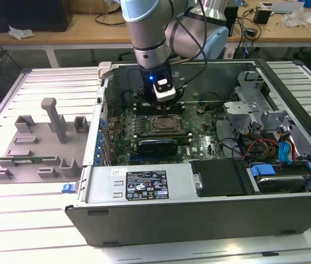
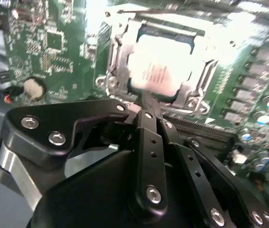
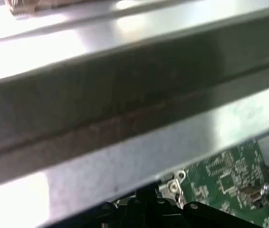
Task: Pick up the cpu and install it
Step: 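Install the first cpu locking lever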
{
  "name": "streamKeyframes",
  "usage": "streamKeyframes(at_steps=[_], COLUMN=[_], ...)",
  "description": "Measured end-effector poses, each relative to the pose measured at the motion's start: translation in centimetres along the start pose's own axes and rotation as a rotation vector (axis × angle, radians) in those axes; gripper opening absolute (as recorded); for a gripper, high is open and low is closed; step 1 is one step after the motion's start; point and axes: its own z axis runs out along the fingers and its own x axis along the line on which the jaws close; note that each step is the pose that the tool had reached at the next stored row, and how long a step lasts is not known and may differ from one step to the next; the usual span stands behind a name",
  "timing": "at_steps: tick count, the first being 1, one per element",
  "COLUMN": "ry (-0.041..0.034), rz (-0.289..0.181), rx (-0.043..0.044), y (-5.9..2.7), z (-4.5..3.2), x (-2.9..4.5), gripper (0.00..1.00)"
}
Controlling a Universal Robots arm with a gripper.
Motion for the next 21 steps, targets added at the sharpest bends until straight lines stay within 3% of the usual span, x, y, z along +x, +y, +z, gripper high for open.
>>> streamKeyframes(at_steps=[1,2,8,16,21], ry=[0.0141,0.0199,0.024,0.0376,0.0382], rz=[-0.011,-0.014,-0.015,-0.015,-0.015], rx=[0.0604,0.0834,0.0875,0.0921,0.0921], y=[0.01,0.01,-0.11,-1.66,-1.6], z=[-0.02,-0.01,0.05,0.06,-0.86], x=[-0.06,-0.07,-0.48,-1.33,-1.61], gripper=[0.11,0.11,0.11,0.11,0.11])
